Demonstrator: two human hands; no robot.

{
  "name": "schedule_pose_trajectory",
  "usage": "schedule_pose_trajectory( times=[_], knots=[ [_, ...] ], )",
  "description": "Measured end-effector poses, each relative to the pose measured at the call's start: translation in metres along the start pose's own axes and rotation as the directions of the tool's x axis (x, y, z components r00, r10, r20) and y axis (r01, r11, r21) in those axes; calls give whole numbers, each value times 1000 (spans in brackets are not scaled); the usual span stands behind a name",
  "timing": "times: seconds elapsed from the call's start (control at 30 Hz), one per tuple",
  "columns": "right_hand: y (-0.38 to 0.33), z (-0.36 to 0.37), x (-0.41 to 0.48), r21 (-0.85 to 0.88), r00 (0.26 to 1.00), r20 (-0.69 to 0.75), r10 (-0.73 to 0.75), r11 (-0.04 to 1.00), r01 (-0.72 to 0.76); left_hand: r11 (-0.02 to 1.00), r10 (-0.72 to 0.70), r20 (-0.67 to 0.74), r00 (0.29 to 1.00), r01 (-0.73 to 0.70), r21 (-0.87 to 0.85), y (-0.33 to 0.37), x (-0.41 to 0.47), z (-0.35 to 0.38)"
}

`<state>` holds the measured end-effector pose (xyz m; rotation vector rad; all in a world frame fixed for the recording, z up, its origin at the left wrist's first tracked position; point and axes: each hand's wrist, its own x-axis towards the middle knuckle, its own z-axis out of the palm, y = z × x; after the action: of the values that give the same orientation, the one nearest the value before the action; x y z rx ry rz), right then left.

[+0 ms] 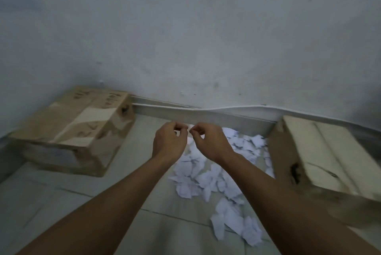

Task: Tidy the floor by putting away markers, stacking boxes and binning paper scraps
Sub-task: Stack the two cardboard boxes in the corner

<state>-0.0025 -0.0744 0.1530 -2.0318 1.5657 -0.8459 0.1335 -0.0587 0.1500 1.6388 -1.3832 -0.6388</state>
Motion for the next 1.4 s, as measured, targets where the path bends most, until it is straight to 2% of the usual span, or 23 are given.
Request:
schedule_pose_trajectory(
  times=[0.23,0.37,0.63,0.8,1.0,1.07,1.2,1.33,1.4],
  knots=[
    [65,-79,-62,-15,959,-194,205,977,-212,992,104,215,971,-87,-87,43,-40,86],
    [95,-121,-101,-65,920,-252,300,943,-326,988,145,324,935,-120,-98,64,-65,129],
    [151,-180,-155,-106,842,-357,404,878,-467,975,216,468,857,-168,-144,109,-112,201],
    [180,-211,-171,-189,818,-395,418,834,-518,971,238,494,837,-192,-142,125,-126,236],
    [228,-243,-188,-292,753,-391,529,705,-647,981,193,486,853,-186,-64,136,-128,278],
    [243,-249,-190,-326,753,-407,517,688,-648,989,144,487,861,-144,-38,137,-127,289],
    [275,-258,-186,-356,710,-453,540,621,-699,995,-18,490,871,63,-74,137,-120,311],
    [293,-255,-179,-161,584,-514,628,599,-785,976,-108,503,858,189,-111,135,-117,325],
    [296,-251,-177,-136,566,-529,633,595,-792,970,-121,483,867,206,-127,134,-118,330]
  ],
)
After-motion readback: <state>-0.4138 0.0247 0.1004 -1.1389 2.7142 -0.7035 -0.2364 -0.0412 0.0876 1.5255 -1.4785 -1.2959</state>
